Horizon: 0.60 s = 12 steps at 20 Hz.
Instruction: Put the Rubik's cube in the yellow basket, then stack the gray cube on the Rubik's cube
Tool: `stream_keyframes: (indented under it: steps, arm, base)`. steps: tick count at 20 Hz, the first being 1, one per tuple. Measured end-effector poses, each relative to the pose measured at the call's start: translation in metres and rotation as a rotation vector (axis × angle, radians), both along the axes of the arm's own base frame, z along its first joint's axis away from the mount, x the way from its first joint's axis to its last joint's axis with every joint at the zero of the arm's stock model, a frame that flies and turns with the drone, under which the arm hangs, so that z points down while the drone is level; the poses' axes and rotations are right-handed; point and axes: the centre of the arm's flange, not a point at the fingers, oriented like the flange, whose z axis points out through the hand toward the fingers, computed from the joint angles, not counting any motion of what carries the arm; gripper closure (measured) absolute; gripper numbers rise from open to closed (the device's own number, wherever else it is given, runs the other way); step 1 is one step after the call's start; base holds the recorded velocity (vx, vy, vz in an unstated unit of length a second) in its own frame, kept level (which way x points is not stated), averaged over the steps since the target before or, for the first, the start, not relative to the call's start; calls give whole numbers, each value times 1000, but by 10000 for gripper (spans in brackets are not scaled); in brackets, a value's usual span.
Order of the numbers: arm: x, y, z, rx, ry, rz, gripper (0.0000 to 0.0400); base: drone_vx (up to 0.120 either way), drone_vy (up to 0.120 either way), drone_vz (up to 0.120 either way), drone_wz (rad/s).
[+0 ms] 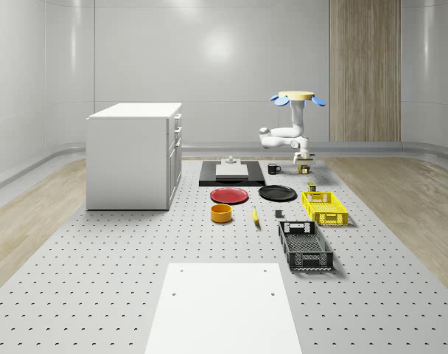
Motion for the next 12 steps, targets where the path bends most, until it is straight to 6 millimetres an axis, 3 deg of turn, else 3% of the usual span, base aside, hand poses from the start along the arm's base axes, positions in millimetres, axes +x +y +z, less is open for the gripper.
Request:
stream_keyframes:
  steps: [2,4,12]
  arm:
    - [0,0,0,0,0,0,79]
    - [0,0,0,0,0,0,79]
    - [0,0,0,0,0,0,79]
  base:
    - [120,40,0,0]
    - [120,0,100,0]
    - [120,20,0,0]
